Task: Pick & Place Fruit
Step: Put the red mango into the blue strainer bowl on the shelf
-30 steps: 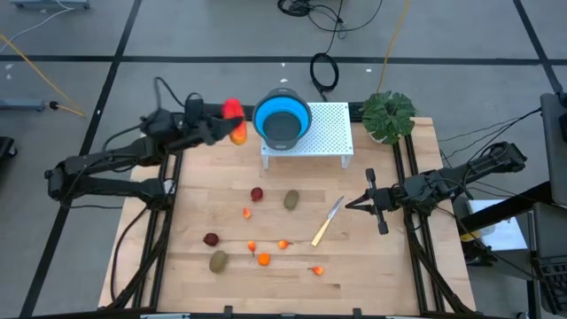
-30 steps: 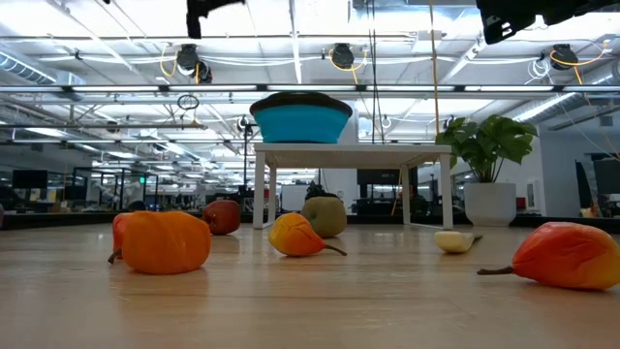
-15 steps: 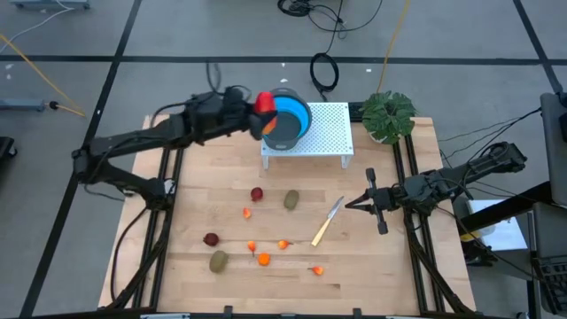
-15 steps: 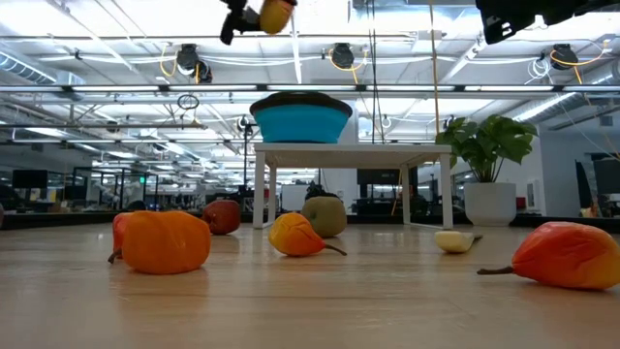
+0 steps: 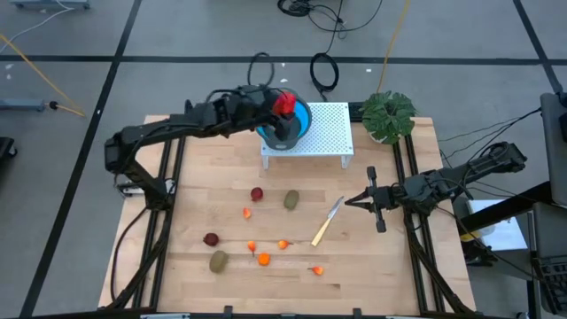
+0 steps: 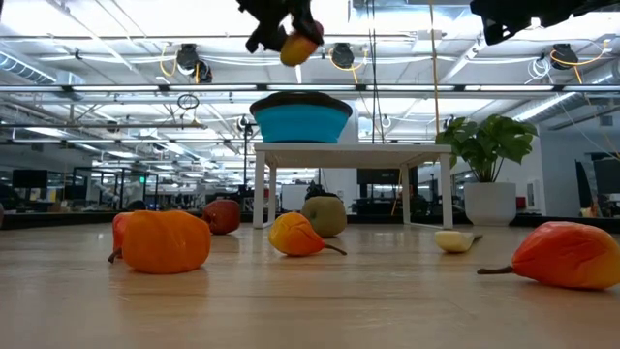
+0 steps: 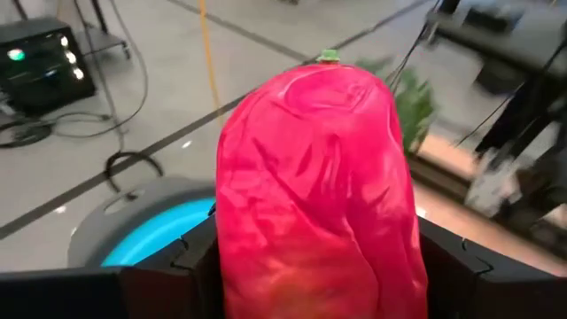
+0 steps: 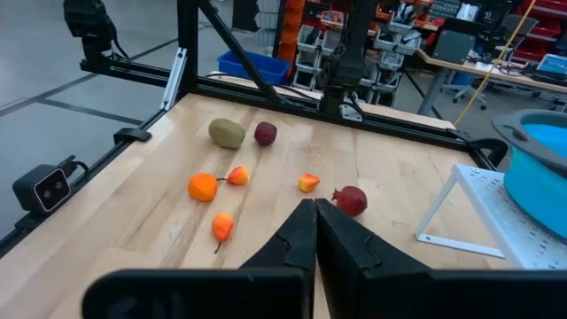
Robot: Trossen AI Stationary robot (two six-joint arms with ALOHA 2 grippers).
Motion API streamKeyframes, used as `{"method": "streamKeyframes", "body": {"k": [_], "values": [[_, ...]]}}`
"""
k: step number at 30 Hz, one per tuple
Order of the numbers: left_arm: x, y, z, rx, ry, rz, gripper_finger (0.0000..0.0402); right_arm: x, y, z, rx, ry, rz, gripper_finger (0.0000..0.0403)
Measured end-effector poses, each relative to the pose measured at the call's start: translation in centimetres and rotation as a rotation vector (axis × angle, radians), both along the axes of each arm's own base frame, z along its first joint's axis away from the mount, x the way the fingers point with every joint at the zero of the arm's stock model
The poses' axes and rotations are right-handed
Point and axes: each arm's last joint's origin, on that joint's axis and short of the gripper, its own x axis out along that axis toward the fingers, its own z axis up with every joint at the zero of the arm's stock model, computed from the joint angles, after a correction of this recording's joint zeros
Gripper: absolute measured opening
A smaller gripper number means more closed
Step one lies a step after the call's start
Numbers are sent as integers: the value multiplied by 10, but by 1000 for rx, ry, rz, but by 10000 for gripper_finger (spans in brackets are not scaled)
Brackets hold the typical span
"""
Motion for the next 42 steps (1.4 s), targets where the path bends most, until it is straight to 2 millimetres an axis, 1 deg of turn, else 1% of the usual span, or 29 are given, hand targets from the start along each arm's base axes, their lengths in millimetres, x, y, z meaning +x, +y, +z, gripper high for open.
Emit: {"method": "streamKeyframes", "body": {"k": [6,12,18,27,42], "values": [[4,13,-9,39,67,45,243,0,0,0,0,0,0,0],[8,26,-22,21,105,57,243,0,0,0,3,0,0,0],[18,34,-44,-12,175,56,244,0,0,0,3,0,0,0],[23,49,-69,-75,256,81,244,0,0,0,5,1,1,0],[23,51,-70,-86,259,70,244,0,0,0,4,0,1,0]]}}
